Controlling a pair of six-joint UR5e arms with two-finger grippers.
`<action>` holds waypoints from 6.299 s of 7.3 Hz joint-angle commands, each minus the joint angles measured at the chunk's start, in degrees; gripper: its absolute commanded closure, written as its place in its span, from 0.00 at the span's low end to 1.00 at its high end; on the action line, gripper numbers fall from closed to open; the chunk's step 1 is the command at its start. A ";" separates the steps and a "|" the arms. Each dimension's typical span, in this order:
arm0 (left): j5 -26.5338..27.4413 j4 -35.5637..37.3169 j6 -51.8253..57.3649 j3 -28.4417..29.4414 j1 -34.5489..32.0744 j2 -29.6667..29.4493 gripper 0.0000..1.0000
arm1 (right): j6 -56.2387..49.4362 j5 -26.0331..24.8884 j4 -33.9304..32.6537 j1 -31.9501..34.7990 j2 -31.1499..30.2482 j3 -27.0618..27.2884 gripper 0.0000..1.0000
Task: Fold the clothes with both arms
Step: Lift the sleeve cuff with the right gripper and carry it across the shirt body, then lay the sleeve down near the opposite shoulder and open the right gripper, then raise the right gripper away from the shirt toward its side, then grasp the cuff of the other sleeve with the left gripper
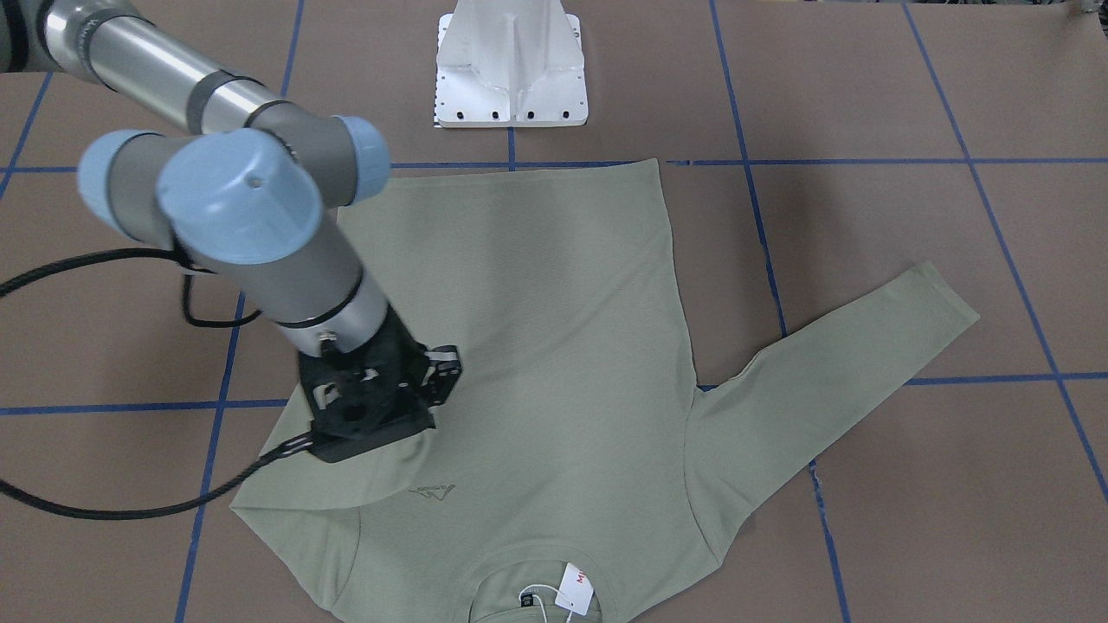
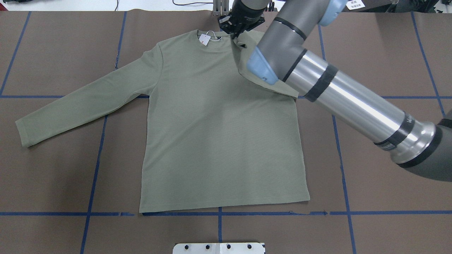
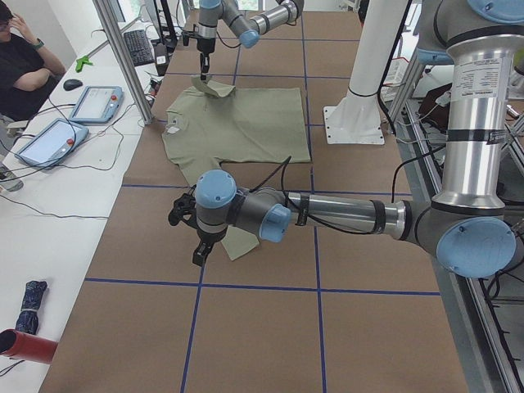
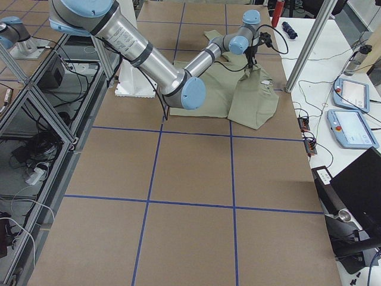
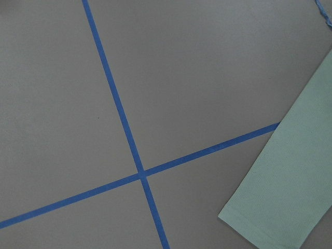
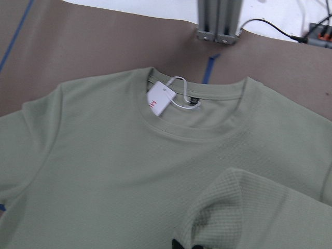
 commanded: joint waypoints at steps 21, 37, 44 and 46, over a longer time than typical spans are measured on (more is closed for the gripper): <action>0.75 -19.02 -18.51 8.96 4.01 -0.98 0.00 | 13.02 -16.07 -0.34 -14.43 13.28 -16.63 0.00; 35.65 -41.44 -73.82 8.01 39.90 9.39 0.05 | -17.30 5.76 -37.19 11.96 -33.66 36.60 0.00; 35.30 -41.18 -73.73 5.47 39.82 10.27 1.00 | -17.12 5.67 -37.98 11.96 -33.84 38.01 0.00; 35.21 -36.21 -73.47 1.09 39.90 10.45 1.00 | -17.12 5.58 -37.89 11.96 -34.19 38.01 0.00</action>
